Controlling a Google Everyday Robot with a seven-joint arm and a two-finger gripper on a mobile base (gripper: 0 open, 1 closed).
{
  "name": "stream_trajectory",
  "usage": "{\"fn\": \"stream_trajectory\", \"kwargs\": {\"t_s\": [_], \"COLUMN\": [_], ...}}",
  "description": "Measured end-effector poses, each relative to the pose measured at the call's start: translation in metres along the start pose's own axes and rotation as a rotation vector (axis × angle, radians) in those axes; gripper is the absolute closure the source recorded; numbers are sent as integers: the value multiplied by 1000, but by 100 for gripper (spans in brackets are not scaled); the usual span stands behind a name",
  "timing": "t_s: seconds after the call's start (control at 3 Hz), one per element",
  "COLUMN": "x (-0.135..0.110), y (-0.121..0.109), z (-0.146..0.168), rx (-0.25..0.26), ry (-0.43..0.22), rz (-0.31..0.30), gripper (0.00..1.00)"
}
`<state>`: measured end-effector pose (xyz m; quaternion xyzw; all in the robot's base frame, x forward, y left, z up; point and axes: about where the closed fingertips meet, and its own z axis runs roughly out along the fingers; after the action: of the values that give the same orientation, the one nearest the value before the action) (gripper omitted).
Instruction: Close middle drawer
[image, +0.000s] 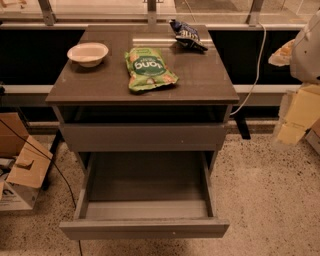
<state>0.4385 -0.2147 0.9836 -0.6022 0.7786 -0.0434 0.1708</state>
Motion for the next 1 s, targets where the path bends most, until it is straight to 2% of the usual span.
{"fn": "stream_trajectory", "kwargs": {"t_s": [0.33,0.67,1.0], "x": [0,-3,-10], "y": [0,2,10], "z": [0,2,12], "rx": [0,0,-30], "ry": [0,-11,-42], "rz": [0,-10,-50], "gripper": [0,20,44]}}
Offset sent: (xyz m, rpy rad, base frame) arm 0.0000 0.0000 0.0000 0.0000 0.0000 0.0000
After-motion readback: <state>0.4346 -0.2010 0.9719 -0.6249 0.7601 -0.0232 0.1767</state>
